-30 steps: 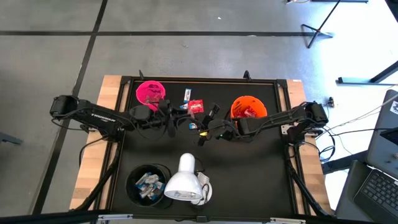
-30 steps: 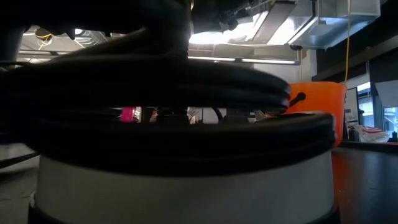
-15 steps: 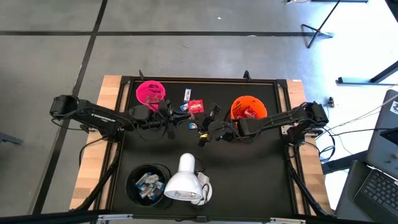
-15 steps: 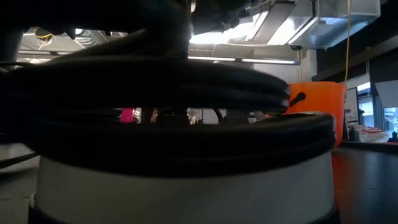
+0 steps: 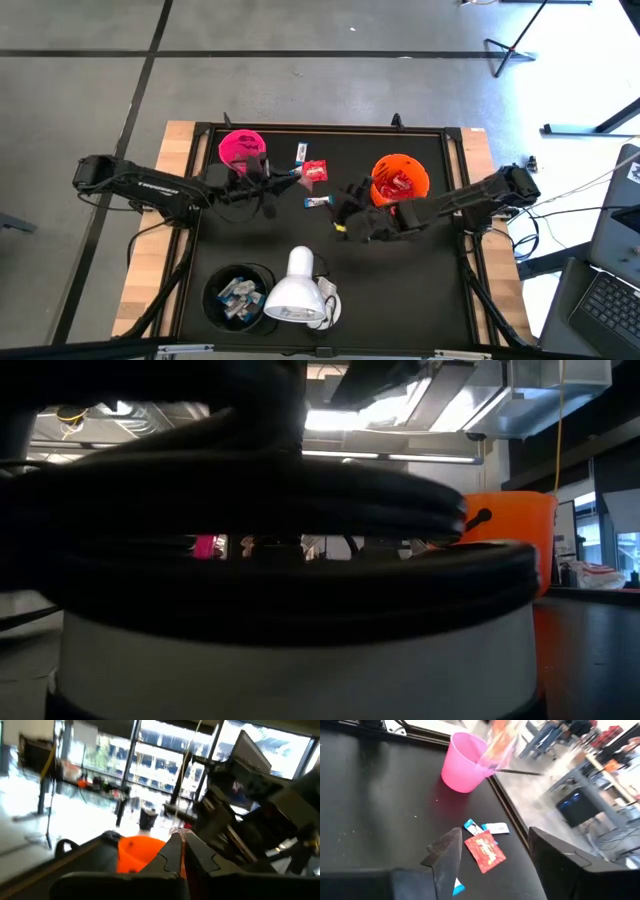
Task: Sort candy
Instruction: Put the orange gummy into the pink bucket
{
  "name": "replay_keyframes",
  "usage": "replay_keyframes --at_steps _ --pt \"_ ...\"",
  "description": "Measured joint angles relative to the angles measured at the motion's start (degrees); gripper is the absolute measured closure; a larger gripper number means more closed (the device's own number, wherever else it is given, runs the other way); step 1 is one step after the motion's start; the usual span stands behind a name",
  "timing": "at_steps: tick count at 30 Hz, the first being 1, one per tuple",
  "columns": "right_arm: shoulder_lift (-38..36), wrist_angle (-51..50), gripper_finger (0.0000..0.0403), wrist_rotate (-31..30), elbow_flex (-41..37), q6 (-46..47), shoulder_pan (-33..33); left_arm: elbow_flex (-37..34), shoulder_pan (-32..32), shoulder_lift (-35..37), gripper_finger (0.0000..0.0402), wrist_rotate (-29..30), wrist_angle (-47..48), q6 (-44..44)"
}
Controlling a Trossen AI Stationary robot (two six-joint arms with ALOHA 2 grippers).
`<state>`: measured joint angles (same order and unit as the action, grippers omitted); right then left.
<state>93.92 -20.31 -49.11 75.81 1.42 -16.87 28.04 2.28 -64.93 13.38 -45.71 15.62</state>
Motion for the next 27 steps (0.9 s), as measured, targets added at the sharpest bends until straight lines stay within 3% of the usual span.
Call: replay_keyframes --at_steps 5,14,17,21,27 --pt "-2.38 -4.68 0.0173 -5.44 0.00 2.34 -4.48 0.06 2.64 6.10 0.0401 0.85 4.27 -3.09" --pt "-3.73 -7.30 0.0199 -5.80 0.00 3.32 -9.78 0.06 9.46 21.06 0.0401 2.00 20.35 -7.18" --pt "-3.71 -7.86 0.0204 -5.79 0.00 5.03 -10.82 0.06 12.15 25.41 0.0401 3.41 29.67 -7.87" --pt "-3.71 -9.46 0.0209 -5.79 0.00 8.52 -12.62 0.01 15.52 28.53 0.0401 3.99 40.45 -7.23" --pt "-3.71 -14.00 0.0210 -5.74 0.00 14.44 -15.71 0.03 19.40 31.73 0.0401 3.47 44.46 -8.59"
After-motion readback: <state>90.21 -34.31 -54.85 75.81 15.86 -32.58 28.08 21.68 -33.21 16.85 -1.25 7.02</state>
